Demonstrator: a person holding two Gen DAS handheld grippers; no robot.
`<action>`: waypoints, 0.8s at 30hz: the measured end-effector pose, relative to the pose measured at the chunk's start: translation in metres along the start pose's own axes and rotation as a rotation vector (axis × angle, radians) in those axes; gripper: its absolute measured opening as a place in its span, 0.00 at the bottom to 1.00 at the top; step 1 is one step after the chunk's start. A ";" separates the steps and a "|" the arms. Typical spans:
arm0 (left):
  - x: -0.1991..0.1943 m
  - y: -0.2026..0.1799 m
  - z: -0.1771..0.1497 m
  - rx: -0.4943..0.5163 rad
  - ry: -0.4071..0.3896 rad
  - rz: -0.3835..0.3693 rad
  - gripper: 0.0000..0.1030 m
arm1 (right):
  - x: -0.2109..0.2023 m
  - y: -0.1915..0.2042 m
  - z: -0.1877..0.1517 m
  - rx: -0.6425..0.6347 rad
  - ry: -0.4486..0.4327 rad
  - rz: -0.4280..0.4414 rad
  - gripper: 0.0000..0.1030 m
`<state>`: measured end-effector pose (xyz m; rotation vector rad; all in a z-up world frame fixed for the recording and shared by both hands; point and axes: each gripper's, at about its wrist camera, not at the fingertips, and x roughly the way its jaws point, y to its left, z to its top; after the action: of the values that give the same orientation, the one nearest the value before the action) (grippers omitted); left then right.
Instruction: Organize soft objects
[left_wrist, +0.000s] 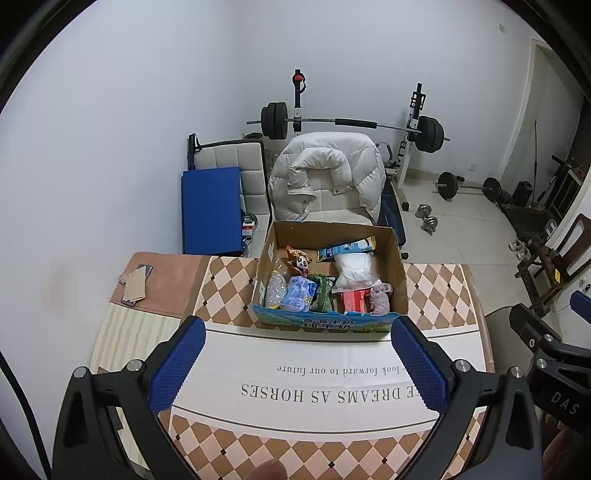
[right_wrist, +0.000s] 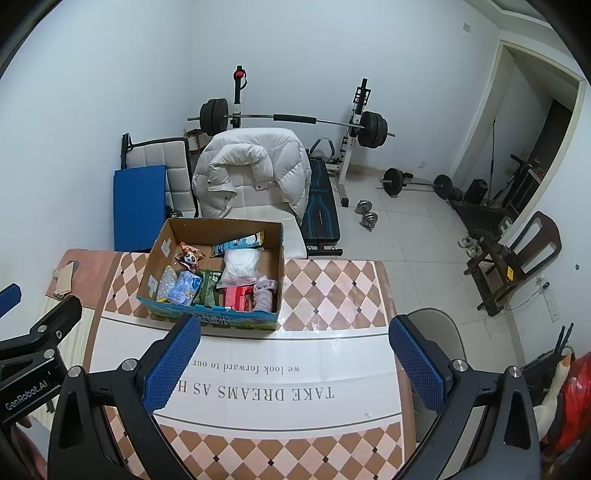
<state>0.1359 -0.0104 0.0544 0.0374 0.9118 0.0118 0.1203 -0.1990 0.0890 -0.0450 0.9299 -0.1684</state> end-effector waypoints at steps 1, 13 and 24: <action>0.000 0.000 0.000 0.002 -0.001 0.001 1.00 | 0.000 0.001 0.001 0.001 0.000 -0.002 1.00; -0.002 -0.003 0.000 0.001 -0.005 0.001 1.00 | 0.002 0.002 -0.001 0.013 0.001 -0.004 1.00; -0.003 -0.003 0.001 0.000 -0.008 -0.003 1.00 | 0.000 0.001 -0.002 0.027 0.000 -0.011 1.00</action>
<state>0.1354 -0.0134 0.0572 0.0356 0.9037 0.0088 0.1186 -0.1975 0.0874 -0.0253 0.9272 -0.1913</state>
